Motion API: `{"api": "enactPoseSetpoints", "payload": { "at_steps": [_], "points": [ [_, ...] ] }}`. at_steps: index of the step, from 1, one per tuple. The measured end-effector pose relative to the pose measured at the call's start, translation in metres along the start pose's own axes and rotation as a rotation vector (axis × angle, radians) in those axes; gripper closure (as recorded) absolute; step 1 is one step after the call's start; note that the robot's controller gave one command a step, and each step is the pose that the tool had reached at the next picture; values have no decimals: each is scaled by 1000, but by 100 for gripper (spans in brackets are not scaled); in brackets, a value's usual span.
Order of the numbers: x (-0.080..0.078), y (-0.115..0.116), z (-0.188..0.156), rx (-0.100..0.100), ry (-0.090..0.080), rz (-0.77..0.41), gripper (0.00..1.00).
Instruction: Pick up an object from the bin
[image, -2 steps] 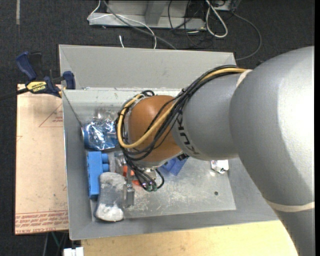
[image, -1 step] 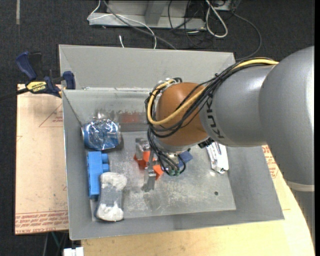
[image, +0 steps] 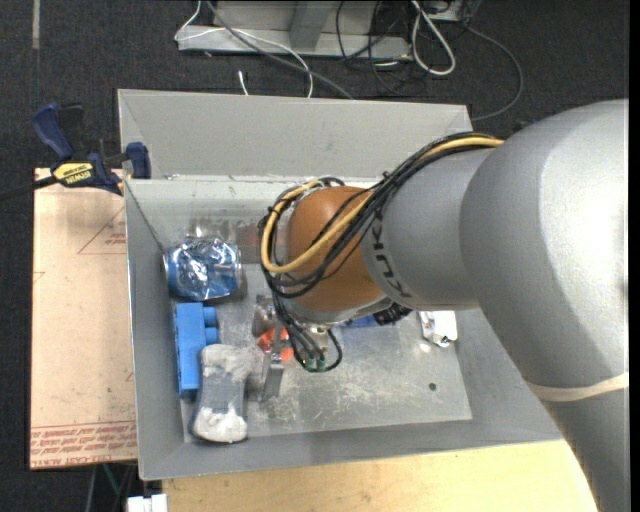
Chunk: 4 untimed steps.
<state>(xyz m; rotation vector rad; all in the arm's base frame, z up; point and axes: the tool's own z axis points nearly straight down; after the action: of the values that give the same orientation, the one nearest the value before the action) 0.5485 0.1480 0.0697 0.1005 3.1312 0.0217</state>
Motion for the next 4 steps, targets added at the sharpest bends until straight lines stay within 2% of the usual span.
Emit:
{"api": "enactPoseSetpoints", "payload": {
  "at_steps": [1,3,4],
  "points": [
    [-30,-89,-3,-6,-26,-64,100],
    [-29,-89,-12,-7,-24,-63,100],
    [-28,-89,-32,-7,-21,-62,100]
  ]
}}
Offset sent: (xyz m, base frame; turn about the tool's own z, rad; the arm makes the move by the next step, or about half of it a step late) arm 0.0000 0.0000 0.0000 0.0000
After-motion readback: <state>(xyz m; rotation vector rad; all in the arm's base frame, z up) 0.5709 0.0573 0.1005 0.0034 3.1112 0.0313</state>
